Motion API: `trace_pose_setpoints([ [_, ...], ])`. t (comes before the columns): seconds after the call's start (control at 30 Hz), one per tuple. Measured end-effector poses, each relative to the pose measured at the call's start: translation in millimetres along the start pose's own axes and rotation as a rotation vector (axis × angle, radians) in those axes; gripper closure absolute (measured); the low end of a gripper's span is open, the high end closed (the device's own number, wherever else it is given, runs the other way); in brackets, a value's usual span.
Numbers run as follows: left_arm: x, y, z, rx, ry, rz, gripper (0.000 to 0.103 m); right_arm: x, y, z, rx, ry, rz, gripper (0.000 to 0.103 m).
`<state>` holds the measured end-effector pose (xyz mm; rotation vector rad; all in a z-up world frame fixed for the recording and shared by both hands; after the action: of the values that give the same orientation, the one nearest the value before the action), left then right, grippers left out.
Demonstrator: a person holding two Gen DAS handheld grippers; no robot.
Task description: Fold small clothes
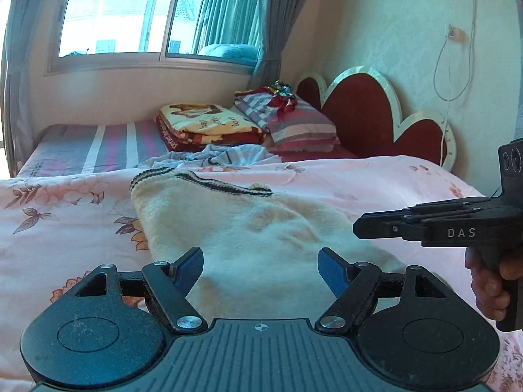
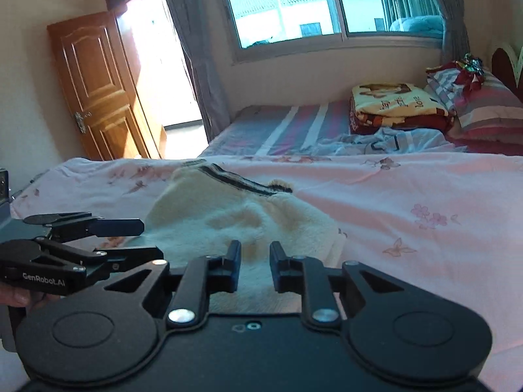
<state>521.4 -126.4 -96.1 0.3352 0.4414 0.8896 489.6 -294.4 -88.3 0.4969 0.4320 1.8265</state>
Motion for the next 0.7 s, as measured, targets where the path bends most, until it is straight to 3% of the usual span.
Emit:
trace_pose_setpoints([
  [0.1, -16.7, 15.9, -10.3, 0.003, -0.044, -0.006, 0.026, 11.4, 30.9, -14.8, -0.024, 0.041, 0.025, 0.083],
  [0.2, -26.6, 22.6, -20.7, 0.029, -0.068, 0.013, 0.026, 14.4, 49.3, -26.3, -0.033, 0.038, -0.02, 0.083],
  [0.3, -29.3, 35.7, -30.1, 0.024, -0.035, 0.02, 0.026, 6.1, 60.1, -36.0, -0.014, -0.064, -0.052, 0.077],
  [0.4, -26.1, 41.5, -44.3, 0.034, 0.018, 0.047, 0.026, -4.9, 56.6, -44.4, 0.029, -0.223, -0.026, 0.073],
  [0.47, -23.2, 42.7, -51.5, 0.03, 0.052, 0.069, 0.026, -10.1, 48.5, -52.4, 0.055, -0.25, -0.074, 0.084],
  [0.53, -18.2, 42.0, -54.4, 0.03, 0.08, 0.087, 0.026, -15.6, 39.6, -64.5, 0.08, -0.255, -0.12, 0.087],
  [0.63, -9.7, 36.7, -64.5, 0.063, 0.093, 0.099, 0.026, -14.6, 33.3, -83.3, 0.083, -0.258, -0.122, 0.089],
  [0.7, -0.6, 36.5, -71.7, 0.06, 0.181, 0.059, 0.026, -13.5, 34.0, -85.6, 0.082, -0.274, -0.124, 0.089],
])
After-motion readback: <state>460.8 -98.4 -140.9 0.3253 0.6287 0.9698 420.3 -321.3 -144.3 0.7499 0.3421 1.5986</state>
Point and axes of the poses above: each gripper's, at about its wrist camera, not at the fingertips, and y roughly against the way its jaws point, x to its left, z to its top, the point moved 7 cm from there along -y, roughly the way its jaws point, and after that the axes turned 8 degrees about -z, right-handed, at the moved point
